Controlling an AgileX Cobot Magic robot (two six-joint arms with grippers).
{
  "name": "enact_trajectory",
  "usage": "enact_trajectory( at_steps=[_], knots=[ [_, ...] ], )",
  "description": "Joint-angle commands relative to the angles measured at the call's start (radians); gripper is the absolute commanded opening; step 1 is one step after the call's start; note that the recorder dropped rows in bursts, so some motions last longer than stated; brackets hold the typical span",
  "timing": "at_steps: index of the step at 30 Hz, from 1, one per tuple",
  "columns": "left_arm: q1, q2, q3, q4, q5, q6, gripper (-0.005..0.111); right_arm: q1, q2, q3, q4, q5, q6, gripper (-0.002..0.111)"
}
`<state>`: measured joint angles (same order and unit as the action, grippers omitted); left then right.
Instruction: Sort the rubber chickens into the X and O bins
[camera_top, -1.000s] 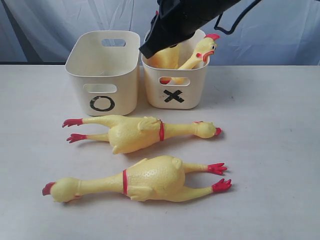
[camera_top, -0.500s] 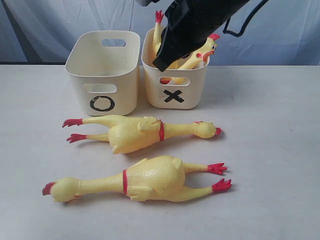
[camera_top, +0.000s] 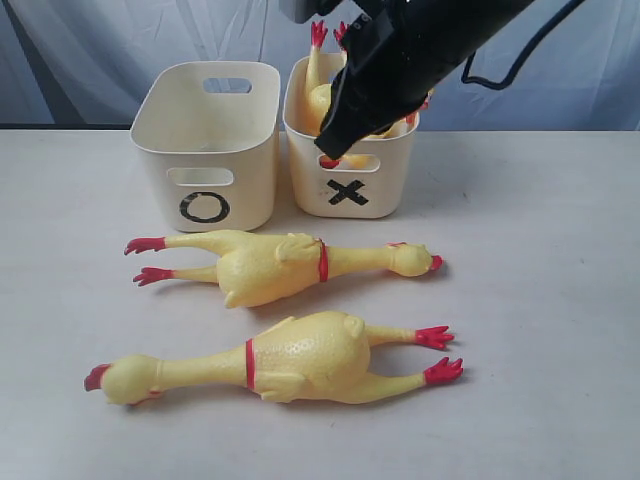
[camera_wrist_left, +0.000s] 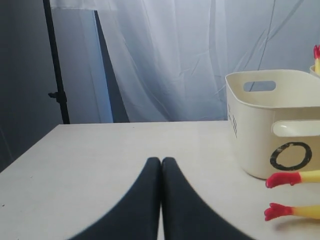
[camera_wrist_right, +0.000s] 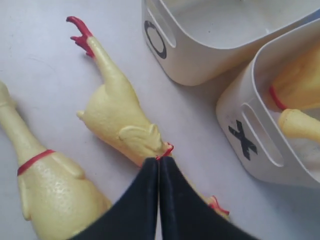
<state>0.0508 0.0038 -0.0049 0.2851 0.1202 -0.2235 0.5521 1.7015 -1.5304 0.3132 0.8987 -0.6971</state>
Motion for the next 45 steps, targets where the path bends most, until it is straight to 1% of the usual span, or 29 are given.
enact_trajectory(
  at_steps=[1,5,7,10,14,17,21,29,30,33,35,36,38,41,43,45],
  knots=[
    [-0.006,-0.004,0.005,-0.003,-0.093,-0.001,0.0,-0.005,-0.033,0.074,0.008,-0.008,0.02,0.001],
    [-0.006,-0.004,0.005,-0.003,-0.192,-0.004,0.0,-0.005,-0.095,0.153,0.001,-0.019,0.02,0.001],
    [-0.006,-0.004,0.005,-0.007,-0.221,-0.03,0.0,-0.005,-0.14,0.188,0.001,-0.034,0.02,0.001],
    [-0.006,-0.004,0.005,-0.012,-0.235,-0.168,0.0,-0.005,-0.209,0.241,0.007,-0.055,0.02,0.001],
    [-0.006,-0.004,0.005,-0.016,-0.235,-0.396,0.0,-0.005,-0.304,0.314,0.033,-0.073,0.063,0.001],
    [-0.006,-0.004,0.005,-0.016,-0.249,-0.487,0.0,-0.005,-0.379,0.374,0.087,-0.081,0.07,0.001],
    [-0.006,-0.004,0.005,-0.024,-0.341,-0.497,0.0,-0.005,-0.483,0.475,0.136,-0.09,0.07,0.001],
    [-0.006,-0.004,0.005,-0.021,-0.53,-0.499,0.0,-0.005,-0.705,0.717,0.154,-0.09,0.07,0.001],
    [-0.006,-0.004,0.005,-0.021,-0.546,-0.515,0.0,-0.005,-0.734,0.739,0.159,-0.09,0.07,0.001],
    [-0.006,-0.004,0.005,-0.009,-0.57,-0.677,0.0,-0.005,-0.813,0.808,0.175,-0.09,0.071,0.001],
    [-0.006,-0.004,0.005,0.061,-0.566,-0.762,0.0,-0.005,-0.876,0.842,0.201,-0.09,0.074,0.001],
    [-0.006,-0.004,0.005,0.13,-0.563,-0.814,0.0,-0.005,-0.901,0.849,0.212,-0.088,0.074,0.001],
    [-0.006,-0.004,0.0,0.32,-0.563,-0.947,0.0,-0.005,-0.963,0.864,0.241,-0.077,0.074,0.001],
    [-0.006,0.009,-0.041,0.633,-0.563,-1.182,0.0,-0.005,-1.048,0.866,0.269,-0.063,0.074,0.001],
    [-0.006,0.045,-0.072,0.807,-0.568,-1.295,0.0,-0.005,-1.092,0.866,0.278,-0.054,0.074,0.001],
    [-0.006,0.089,-0.105,0.945,-0.586,-1.376,0.0,-0.005,-1.135,0.866,0.294,-0.04,0.074,0.001]
  ],
)
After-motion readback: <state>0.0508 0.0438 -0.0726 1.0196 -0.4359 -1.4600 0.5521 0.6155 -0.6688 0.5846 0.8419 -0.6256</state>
